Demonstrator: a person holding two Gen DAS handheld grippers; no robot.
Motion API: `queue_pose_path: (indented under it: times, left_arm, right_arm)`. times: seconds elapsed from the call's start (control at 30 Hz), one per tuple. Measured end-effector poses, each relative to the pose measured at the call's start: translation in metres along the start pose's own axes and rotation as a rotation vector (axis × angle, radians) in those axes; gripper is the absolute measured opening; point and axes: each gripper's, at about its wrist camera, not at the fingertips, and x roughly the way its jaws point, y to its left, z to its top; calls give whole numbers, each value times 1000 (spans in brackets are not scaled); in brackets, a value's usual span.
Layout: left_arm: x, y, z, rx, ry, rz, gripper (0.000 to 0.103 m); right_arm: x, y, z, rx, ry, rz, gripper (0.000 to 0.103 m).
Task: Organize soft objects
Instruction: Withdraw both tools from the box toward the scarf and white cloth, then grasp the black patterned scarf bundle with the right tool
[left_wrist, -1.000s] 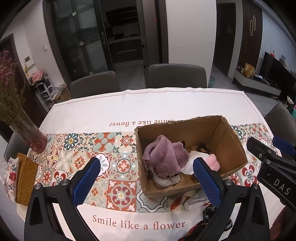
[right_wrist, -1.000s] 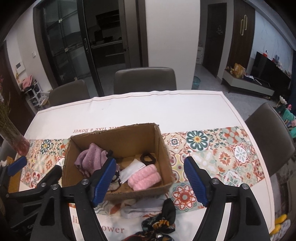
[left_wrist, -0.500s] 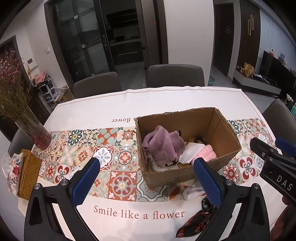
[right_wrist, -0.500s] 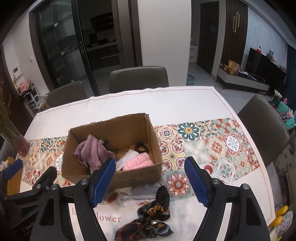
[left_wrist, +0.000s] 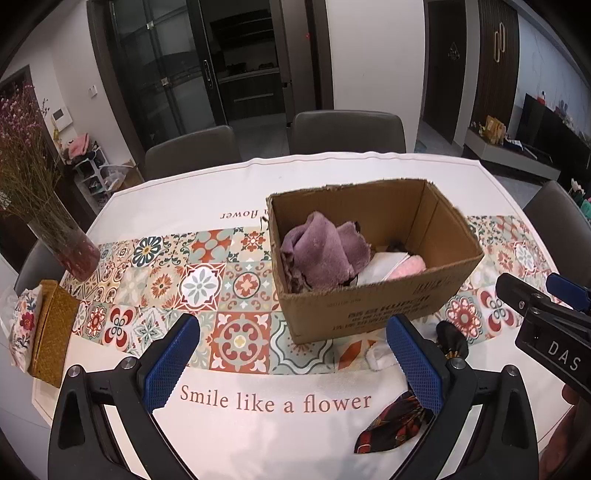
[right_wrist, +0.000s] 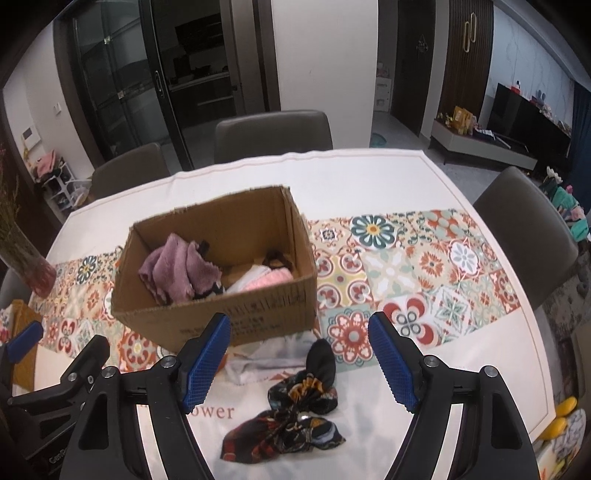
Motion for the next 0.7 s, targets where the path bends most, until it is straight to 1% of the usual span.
queue_pose_path:
  times: [0.3,0.43,0.7]
  left_arm:
    - [14,0,-21,14,8,22,103]
    - [21,0,-33,19,23,32,103]
    - [29,6,-52,10,32,24,103]
  right_arm:
    - [18,-1,-25,2,51,-15,77]
    - [30,-1,-35,7,84,-18,77]
    - [41,3,-56,-2,118,-25,77]
